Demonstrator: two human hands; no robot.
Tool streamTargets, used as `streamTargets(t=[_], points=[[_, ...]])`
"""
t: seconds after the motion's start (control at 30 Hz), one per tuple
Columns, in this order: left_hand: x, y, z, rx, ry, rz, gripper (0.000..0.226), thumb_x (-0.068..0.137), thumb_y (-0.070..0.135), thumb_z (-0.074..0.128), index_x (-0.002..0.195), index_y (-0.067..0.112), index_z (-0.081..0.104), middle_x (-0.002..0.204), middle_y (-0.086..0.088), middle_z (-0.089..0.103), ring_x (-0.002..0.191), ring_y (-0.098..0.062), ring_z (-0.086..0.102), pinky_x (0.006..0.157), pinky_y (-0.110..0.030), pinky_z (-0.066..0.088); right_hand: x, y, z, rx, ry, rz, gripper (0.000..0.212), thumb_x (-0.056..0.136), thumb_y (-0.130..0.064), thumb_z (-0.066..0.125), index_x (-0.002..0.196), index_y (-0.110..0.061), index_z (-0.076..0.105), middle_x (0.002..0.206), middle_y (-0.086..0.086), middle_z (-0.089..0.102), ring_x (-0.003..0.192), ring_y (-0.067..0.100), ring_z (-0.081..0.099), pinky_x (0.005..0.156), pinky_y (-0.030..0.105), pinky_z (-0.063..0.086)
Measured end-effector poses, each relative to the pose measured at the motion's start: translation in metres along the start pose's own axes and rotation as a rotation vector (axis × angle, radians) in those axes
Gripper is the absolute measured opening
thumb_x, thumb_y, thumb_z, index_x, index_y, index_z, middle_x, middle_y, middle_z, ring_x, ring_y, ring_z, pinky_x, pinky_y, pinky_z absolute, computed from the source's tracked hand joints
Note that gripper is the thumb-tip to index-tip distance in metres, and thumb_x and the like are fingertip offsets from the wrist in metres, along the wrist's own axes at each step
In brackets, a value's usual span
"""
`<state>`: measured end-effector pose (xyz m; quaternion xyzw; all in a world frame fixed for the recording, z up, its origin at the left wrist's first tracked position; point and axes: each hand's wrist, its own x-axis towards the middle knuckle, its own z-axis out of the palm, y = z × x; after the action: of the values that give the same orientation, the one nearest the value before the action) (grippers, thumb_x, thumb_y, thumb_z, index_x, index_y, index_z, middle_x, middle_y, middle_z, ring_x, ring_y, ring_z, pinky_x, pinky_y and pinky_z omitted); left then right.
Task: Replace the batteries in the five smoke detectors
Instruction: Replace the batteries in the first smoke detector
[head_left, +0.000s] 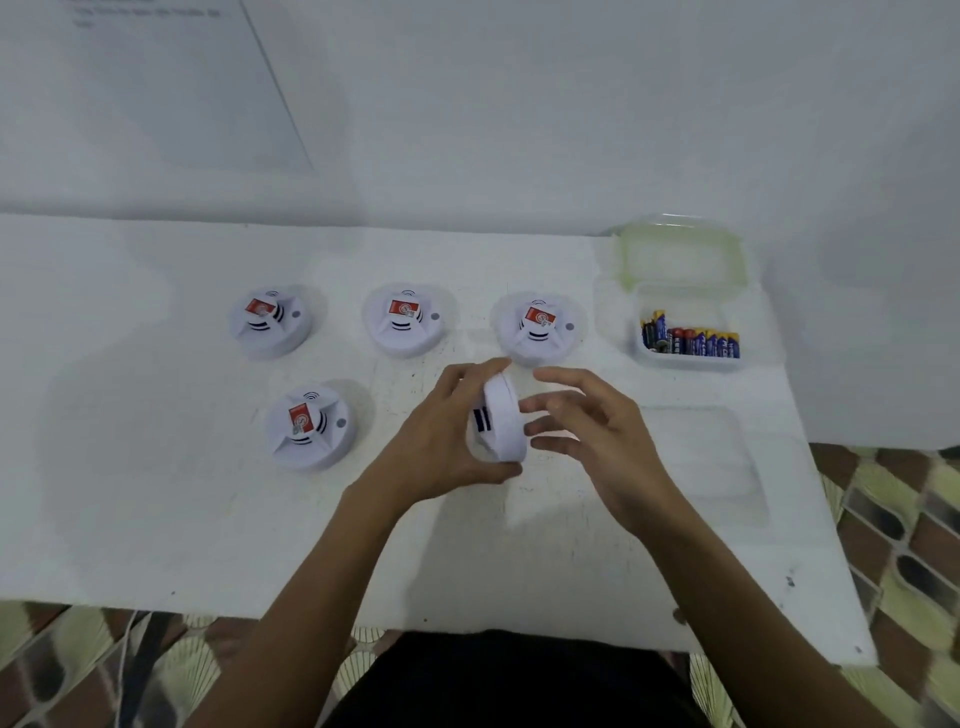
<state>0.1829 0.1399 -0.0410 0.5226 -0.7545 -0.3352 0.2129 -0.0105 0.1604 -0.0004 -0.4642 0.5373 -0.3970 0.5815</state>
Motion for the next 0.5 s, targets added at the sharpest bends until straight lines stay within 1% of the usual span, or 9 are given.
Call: streamTargets(t=[0.03, 0.07, 0.13, 0.2, 0.27, 0.3, 0.37, 0.43, 0.5], points=[[-0.001, 0.004, -0.004, -0.034, 0.020, 0.017, 0.105, 0.056, 0.052, 0.083, 0.142, 0.032, 0.026, 0.138, 0.010, 0.038, 0.115, -0.004, 0.042, 0.097, -0.021, 0.041, -0.002, -0.003, -0.001, -0.008, 0.011, -0.028, 0.024, 0.099, -0.011, 0.051, 0.118, -0.018, 0.064, 0.100, 0.004, 0.073, 0.088, 0.022, 0.070, 0.081, 0.033, 0.060], [-0.002, 0.007, -0.007, -0.088, 0.035, 0.033, 0.102, 0.056, 0.051, 0.084, 0.140, 0.031, 0.029, 0.137, 0.012, 0.040, 0.117, -0.003, 0.043, 0.098, -0.020, 0.041, -0.003, -0.003, -0.001, -0.068, 0.043, -0.059, 0.022, 0.099, -0.012, 0.052, 0.116, -0.019, 0.065, 0.100, 0.002, 0.073, 0.089, 0.020, 0.070, 0.080, 0.032, 0.059], [-0.004, 0.012, -0.012, -0.207, 0.061, 0.063, 0.097, 0.057, 0.047, 0.084, 0.136, 0.032, 0.030, 0.133, 0.018, 0.042, 0.119, -0.002, 0.045, 0.096, -0.017, 0.042, -0.002, -0.002, -0.001, -0.234, 0.111, -0.078, 0.019, 0.095, -0.021, 0.059, 0.113, -0.022, 0.066, 0.104, -0.006, 0.070, 0.093, 0.013, 0.067, 0.080, 0.030, 0.057], [-0.006, 0.014, -0.013, -0.266, 0.075, 0.083, 0.097, 0.057, 0.039, 0.087, 0.134, 0.027, 0.029, 0.131, 0.015, 0.042, 0.119, -0.005, 0.047, 0.093, -0.017, 0.046, -0.003, -0.002, 0.001, -0.290, 0.105, -0.042, 0.028, 0.090, -0.034, 0.065, 0.116, -0.024, 0.065, 0.109, -0.011, 0.068, 0.095, 0.008, 0.065, 0.077, 0.022, 0.056], [-0.007, 0.014, -0.014, -0.287, 0.071, 0.088, 0.101, 0.057, 0.032, 0.089, 0.137, 0.020, 0.027, 0.134, 0.011, 0.041, 0.121, -0.007, 0.046, 0.094, -0.018, 0.046, -0.004, -0.003, 0.005, -0.311, 0.050, -0.030, 0.039, 0.085, -0.040, 0.069, 0.121, -0.025, 0.062, 0.112, -0.013, 0.066, 0.096, 0.006, 0.064, 0.073, 0.014, 0.055], [-0.007, 0.014, -0.014, -0.295, 0.063, 0.086, 0.103, 0.057, 0.032, 0.089, 0.139, 0.020, 0.026, 0.136, 0.011, 0.040, 0.123, -0.007, 0.045, 0.095, -0.017, 0.045, -0.005, -0.004, 0.008, -0.330, 0.041, -0.038, 0.043, 0.083, -0.041, 0.070, 0.122, -0.026, 0.061, 0.114, -0.013, 0.064, 0.096, 0.005, 0.063, 0.071, 0.012, 0.054], [-0.007, 0.013, -0.014, -0.313, 0.049, 0.079, 0.103, 0.058, 0.039, 0.087, 0.140, 0.027, 0.027, 0.138, 0.013, 0.042, 0.125, -0.007, 0.045, 0.097, -0.018, 0.044, -0.007, -0.003, 0.013, -0.369, 0.076, -0.074, 0.046, 0.078, -0.044, 0.074, 0.120, -0.034, 0.056, 0.118, -0.015, 0.057, 0.099, 0.003, 0.059, 0.069, 0.009, 0.053], [-0.006, 0.012, -0.016, -0.329, 0.048, 0.064, 0.096, 0.058, 0.043, 0.084, 0.137, 0.037, 0.029, 0.135, 0.016, 0.046, 0.124, -0.007, 0.048, 0.097, -0.021, 0.046, -0.011, -0.002, 0.018, -0.394, 0.119, -0.116, 0.055, 0.074, -0.045, 0.079, 0.120, -0.042, 0.050, 0.118, -0.015, 0.049, 0.102, 0.002, 0.056, 0.069, 0.006, 0.051], [-0.006, 0.012, -0.017, -0.341, 0.043, 0.049, 0.093, 0.059, 0.044, 0.083, 0.135, 0.041, 0.030, 0.135, 0.016, 0.047, 0.124, -0.007, 0.048, 0.098, -0.022, 0.046, -0.014, -0.002, 0.022, -0.427, 0.135, -0.148, 0.064, 0.071, -0.045, 0.081, 0.126, -0.041, 0.048, 0.117, -0.014, 0.043, 0.106, 0.002, 0.052, 0.072, 0.003, 0.047]])
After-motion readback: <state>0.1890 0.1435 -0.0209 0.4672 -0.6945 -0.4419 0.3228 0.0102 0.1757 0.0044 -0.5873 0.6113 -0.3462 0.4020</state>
